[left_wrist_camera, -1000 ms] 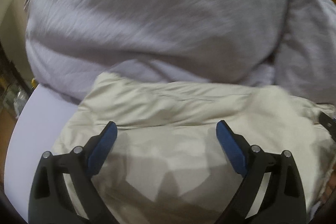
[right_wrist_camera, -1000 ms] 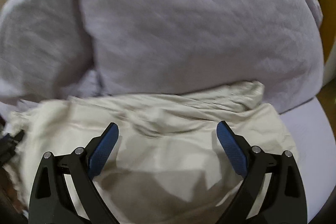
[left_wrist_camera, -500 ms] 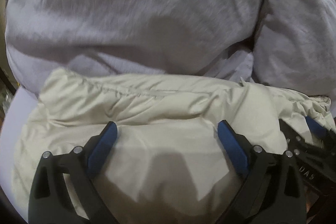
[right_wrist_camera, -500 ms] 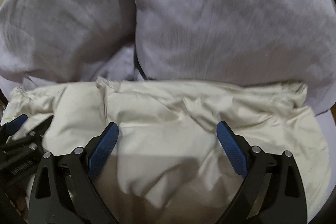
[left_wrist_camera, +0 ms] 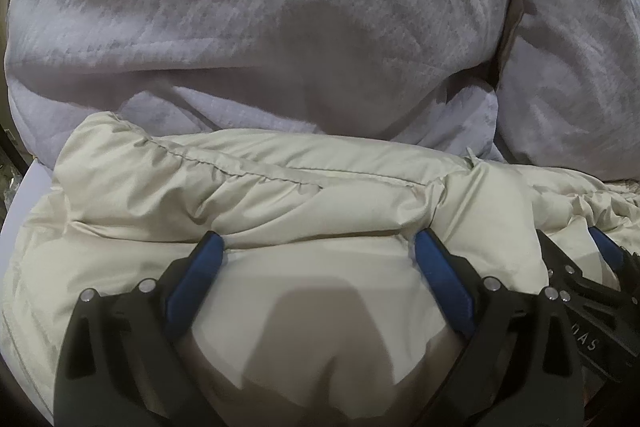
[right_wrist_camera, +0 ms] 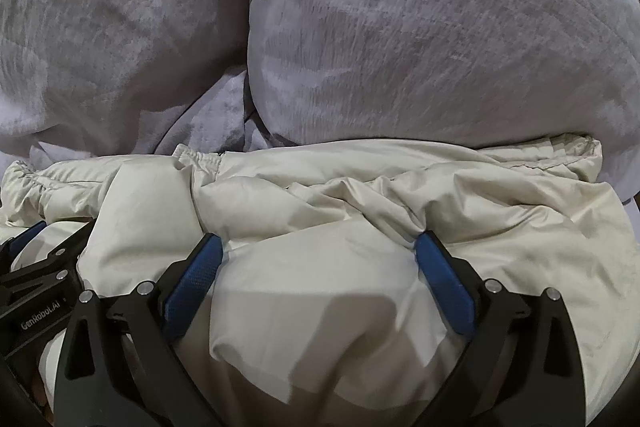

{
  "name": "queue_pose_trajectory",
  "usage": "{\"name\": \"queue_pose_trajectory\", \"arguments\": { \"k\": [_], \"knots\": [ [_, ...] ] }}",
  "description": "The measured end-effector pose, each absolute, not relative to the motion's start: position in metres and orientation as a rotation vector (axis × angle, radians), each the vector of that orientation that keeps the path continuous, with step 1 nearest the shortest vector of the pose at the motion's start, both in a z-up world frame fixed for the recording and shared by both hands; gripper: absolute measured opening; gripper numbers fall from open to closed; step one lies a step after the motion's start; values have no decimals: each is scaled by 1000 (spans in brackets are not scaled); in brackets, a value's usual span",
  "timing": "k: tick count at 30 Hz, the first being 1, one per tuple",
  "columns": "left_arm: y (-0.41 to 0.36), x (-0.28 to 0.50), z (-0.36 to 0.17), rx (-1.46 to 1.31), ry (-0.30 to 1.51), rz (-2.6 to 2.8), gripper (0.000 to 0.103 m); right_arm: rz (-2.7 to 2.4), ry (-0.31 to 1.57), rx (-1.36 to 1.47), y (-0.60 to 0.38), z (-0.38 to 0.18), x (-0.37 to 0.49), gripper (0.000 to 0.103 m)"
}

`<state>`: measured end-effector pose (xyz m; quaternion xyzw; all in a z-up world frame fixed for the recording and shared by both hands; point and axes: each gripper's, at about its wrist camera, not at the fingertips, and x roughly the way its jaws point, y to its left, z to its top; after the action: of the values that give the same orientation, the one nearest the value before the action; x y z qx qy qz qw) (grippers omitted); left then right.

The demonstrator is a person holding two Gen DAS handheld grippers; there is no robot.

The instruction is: Fold large clothes

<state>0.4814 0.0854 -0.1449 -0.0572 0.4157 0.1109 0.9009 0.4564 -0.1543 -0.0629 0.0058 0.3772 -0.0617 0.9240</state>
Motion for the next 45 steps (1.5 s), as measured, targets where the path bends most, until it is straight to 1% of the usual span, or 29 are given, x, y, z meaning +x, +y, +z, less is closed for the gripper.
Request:
{"name": "queue_pose_trajectory", "arguments": {
  "k": [3,10,12,16,33,36,39,45],
  "knots": [
    [94,485,-149,-118,862,230,97,-130,777,11,-154,-66,459,100],
    [86,491,-150,-116,862,231,98,-132,780,11,-157,-71,464,101],
    [91,498,-162,-115,860,231,98,-130,780,11,-157,-69,463,101],
    [90,501,-166,-114,857,232,98,-132,781,10,-157,-70,463,101],
    [90,499,-162,-116,860,233,99,-126,787,12,-160,-69,463,102],
    [90,498,-157,-118,877,229,99,-112,810,22,-164,-70,469,102],
    [91,492,-141,-123,899,229,98,-109,841,29,-174,-62,469,102],
    [104,457,-109,-97,882,236,98,-223,800,32,-211,-26,429,102]
  ]
}}
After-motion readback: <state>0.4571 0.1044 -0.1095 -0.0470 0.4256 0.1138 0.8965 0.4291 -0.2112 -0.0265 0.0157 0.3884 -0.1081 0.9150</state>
